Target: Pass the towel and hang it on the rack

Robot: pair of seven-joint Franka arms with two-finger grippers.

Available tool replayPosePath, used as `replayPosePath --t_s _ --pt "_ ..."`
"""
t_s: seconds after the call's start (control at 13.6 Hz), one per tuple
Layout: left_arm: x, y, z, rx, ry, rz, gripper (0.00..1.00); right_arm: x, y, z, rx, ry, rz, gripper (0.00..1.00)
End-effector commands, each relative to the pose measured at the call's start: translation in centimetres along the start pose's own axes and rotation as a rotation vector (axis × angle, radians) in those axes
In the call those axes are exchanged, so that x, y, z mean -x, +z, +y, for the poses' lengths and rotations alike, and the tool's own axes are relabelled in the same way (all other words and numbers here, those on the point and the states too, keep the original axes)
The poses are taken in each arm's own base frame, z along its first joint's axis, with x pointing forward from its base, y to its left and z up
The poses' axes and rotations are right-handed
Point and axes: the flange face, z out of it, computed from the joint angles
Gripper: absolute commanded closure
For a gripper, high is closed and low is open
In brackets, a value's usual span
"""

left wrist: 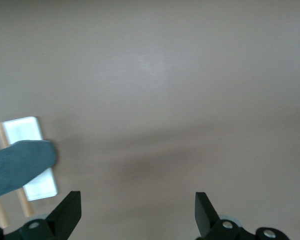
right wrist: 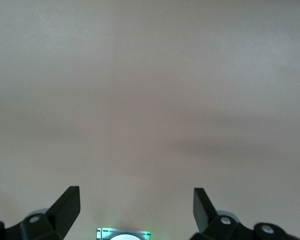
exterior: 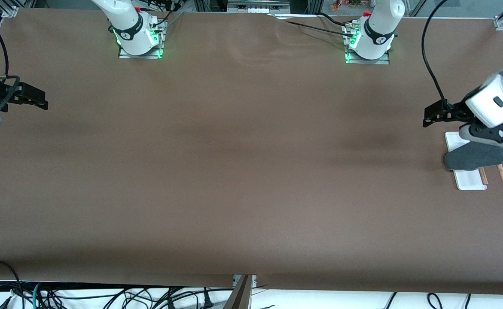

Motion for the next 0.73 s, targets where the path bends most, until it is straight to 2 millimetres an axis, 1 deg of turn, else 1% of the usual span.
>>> replayPosePath --t_s 0.0,0.07,0.15,0.37,0.44,0.51,0.66 --pt "3.7 0.6 -0.2 -0.046 -0.020 0.017 0.00 0.2 -0.2 -0.2 0.001 -0.018 0.010 0.00" --pt "3.6 0.5 0.2 -0.048 -0.009 0.018 0.00 0.2 -0.2 -0.2 0.001 -0.018 0.010 0.00" --pt "3.5 0.5 0.1 -0.039 -0.016 0.019 0.00 0.2 -0.2 -0.2 0.000 -0.018 0.010 0.00" --pt "3.2 0.3 0.7 -0.017 -0.076 0.028 0.00 0.2 -0.2 -0.2 0.000 -0.018 0.011 0.00" --pt "3.0 0.0 0.7 -0.027 -0.072 0.032 0.00 0.2 -0.2 -0.2 0.000 -0.018 0.011 0.00" --pt "2.8 -0.4 0.8 -0.027 -0.070 0.018 0.00 0.2 -0.2 -0.2 0.000 -0.018 0.013 0.00" --pt "1.8 -0.6 0.6 -0.009 -0.074 0.001 0.00 0.2 -0.2 -0.2 0.000 -0.018 0.013 0.00"
